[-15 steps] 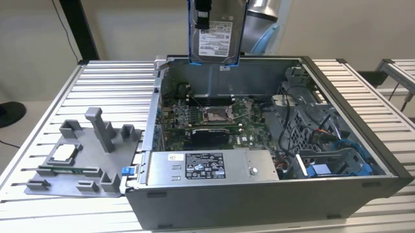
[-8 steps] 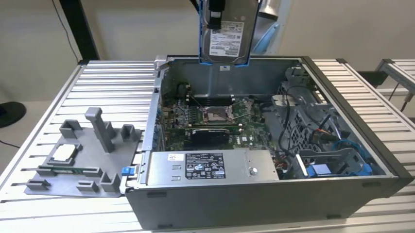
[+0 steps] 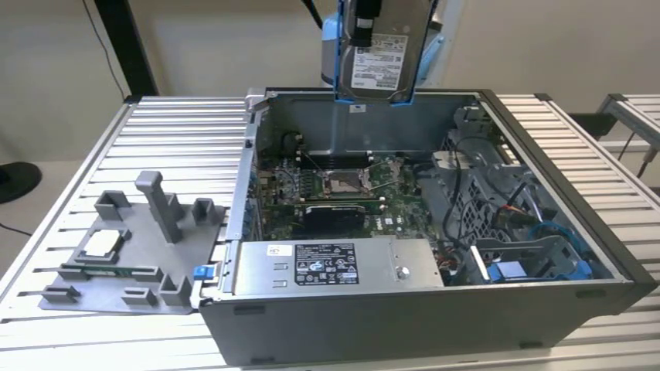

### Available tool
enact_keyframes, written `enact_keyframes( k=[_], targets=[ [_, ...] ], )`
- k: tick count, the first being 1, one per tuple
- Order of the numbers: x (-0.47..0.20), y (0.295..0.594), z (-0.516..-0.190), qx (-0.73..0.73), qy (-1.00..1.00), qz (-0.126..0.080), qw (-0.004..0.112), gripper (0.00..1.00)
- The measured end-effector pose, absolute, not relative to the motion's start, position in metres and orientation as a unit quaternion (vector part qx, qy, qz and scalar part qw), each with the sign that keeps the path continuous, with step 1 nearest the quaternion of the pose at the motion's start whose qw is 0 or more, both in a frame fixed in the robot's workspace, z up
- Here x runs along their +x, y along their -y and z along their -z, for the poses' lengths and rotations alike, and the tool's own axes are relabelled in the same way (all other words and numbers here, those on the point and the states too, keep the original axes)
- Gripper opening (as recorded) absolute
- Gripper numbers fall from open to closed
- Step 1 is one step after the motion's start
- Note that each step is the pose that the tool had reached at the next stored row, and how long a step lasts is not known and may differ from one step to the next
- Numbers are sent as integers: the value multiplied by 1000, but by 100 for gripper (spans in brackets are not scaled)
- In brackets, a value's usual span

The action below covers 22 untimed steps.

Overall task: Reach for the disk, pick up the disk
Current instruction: 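Pick up the disk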

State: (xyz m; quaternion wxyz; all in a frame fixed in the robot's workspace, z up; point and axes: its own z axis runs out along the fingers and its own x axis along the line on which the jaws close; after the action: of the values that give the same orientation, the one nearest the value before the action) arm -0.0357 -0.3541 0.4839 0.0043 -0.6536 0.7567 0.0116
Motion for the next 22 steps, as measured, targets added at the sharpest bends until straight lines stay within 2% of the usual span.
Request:
enact_keyframes(
  k=[22],
  targets=[
    [31,354,-484,-654,-757,-12,4,0]
  ],
)
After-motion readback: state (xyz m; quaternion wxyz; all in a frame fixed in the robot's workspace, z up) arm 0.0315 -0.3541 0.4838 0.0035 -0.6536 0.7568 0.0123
